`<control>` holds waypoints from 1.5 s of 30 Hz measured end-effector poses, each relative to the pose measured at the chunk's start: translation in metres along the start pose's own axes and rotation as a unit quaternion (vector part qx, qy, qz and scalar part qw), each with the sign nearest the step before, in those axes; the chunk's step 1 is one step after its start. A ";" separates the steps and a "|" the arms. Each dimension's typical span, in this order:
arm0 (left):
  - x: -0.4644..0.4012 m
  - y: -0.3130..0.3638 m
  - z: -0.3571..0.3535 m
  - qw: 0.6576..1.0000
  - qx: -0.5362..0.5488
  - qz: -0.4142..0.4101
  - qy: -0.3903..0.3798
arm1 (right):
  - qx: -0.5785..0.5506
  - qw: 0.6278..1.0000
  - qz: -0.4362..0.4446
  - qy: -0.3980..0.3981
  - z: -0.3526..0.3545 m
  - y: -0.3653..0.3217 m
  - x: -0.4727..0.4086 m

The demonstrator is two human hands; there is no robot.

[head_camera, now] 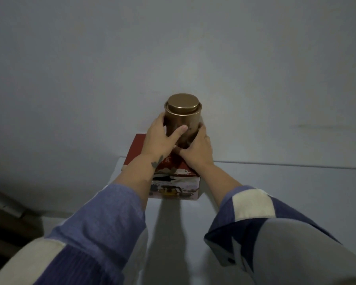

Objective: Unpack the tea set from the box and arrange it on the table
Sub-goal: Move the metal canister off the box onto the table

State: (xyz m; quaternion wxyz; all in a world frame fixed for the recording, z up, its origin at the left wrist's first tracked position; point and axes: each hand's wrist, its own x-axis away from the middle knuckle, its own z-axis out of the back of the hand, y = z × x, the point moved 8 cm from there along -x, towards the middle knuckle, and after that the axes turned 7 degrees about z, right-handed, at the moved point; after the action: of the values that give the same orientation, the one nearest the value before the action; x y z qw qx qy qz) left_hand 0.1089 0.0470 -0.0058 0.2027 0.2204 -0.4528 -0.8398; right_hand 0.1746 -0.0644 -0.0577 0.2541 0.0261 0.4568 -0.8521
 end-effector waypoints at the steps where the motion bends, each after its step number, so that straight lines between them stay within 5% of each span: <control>1: 0.002 0.004 -0.002 1.000 -0.001 -0.001 -0.004 | -0.008 1.000 0.000 0.003 0.004 0.001 0.002; 12: 0.060 0.101 -0.094 0.998 0.018 -0.019 -0.055 | -0.032 0.999 -0.028 0.034 0.136 0.059 0.047; 28: 0.124 0.251 -0.378 0.990 0.070 0.005 -0.121 | 0.026 0.997 -0.050 0.044 0.398 0.264 0.072; 45: 0.124 0.249 -0.572 0.981 0.069 0.055 -0.172 | -0.058 0.985 -0.137 0.082 0.461 0.449 0.069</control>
State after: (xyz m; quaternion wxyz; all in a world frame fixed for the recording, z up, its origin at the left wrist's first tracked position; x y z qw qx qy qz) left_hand 0.3587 -0.5306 -0.0988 0.1524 0.0611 -0.5492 -0.8194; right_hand 0.4066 -0.6610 -0.1523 0.0974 0.0187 0.5240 -0.8459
